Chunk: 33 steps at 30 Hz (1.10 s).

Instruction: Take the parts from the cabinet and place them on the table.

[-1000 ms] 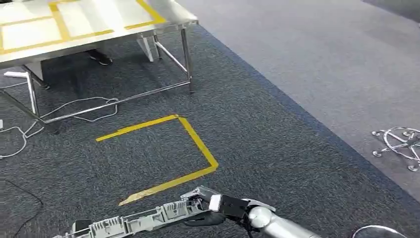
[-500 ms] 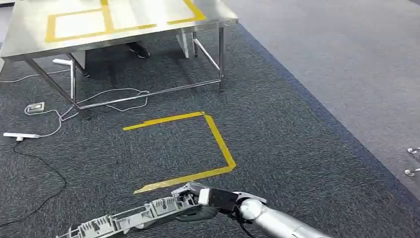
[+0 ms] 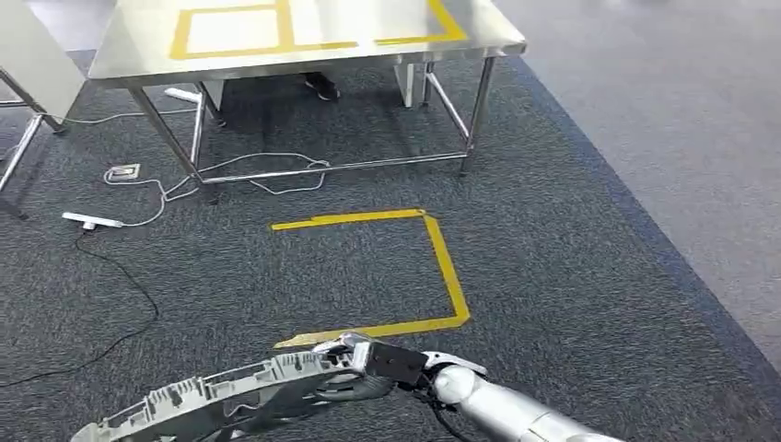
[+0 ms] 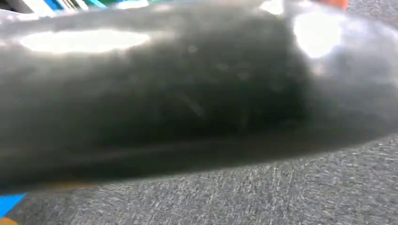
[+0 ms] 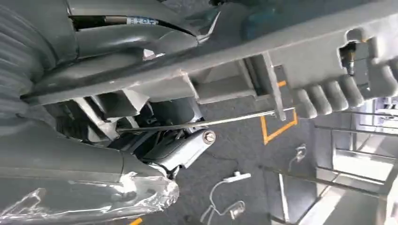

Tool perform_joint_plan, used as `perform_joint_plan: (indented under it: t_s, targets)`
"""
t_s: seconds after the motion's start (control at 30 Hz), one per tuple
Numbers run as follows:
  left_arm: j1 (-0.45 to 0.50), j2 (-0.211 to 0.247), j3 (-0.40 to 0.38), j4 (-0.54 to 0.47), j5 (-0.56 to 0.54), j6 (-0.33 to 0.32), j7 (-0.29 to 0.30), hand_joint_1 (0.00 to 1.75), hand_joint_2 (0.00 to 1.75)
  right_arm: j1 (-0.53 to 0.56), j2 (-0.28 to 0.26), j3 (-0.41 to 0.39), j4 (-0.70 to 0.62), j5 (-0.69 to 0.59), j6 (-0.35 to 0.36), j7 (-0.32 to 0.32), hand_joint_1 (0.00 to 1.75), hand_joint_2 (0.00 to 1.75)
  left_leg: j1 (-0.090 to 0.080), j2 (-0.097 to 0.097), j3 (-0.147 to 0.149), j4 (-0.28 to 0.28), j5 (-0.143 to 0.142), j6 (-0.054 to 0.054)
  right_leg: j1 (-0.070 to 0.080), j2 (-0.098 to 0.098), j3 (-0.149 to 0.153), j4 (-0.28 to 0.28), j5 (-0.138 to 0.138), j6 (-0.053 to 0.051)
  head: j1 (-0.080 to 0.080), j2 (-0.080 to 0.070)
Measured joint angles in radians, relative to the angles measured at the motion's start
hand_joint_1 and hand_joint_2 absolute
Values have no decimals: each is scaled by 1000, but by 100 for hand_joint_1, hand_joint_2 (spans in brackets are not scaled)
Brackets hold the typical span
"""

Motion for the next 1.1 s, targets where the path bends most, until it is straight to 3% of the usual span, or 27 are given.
perform_joint_plan:
  t_s: [0.07,0.1,0.13,0.23,0.37,0.43,0.57,0.97,1.1]
  targets:
    - [-1,-1,0,0,-1,0,2,0,0,-27,20,-2,17,-10,-19,31,175,175,-6,-1,-7,5,1,-12,0,8,26,-48,-6,-7,-1,0]
    - [-1,-2,0,0,-2,0,3,0,0,-35,30,-5,28,-17,-23,45,175,175,-7,-1,-9,7,0,-11,-1,9,26,-51,-2,-5,-3,0]
    - [-1,-1,1,0,-2,1,5,0,0,-45,38,-8,38,-20,-25,59,175,175,-6,0,-8,6,0,0,2,9,27,-51,-2,-3,-3,0]
    - [-3,-2,0,0,-6,1,10,0,0,-70,62,-13,63,-40,-30,93,175,175,-3,0,-6,3,2,-1,5,10,26,-51,-2,-5,-3,0]
    - [-17,-3,-6,0,-19,2,24,0,0,-128,108,-32,118,-76,-49,135,175,175,0,-1,-5,-4,7,-10,9,9,26,-51,-2,-13,-3,0]
    - [-21,-7,-11,0,-19,2,24,0,0,-151,134,-42,147,-82,-81,139,175,175,2,-1,-5,-5,8,-22,10,9,25,-50,-2,-17,-3,0]
    - [-24,-11,-11,0,-15,2,24,0,0,-180,167,-61,194,-85,-141,136,175,175,3,-1,-5,-6,8,-27,11,9,25,-50,-2,-18,-2,0]
    - [-20,-13,-10,0,12,2,20,0,0,-201,211,-100,264,-101,-220,134,175,175,-1,-1,-7,-5,8,-26,7,8,25,-51,-1,-18,-2,0]
    - [-19,-13,-10,0,13,1,14,0,0,-201,214,-125,278,-116,-285,134,175,175,-1,-1,-7,-5,8,-26,7,7,25,-52,-1,-18,-2,0]
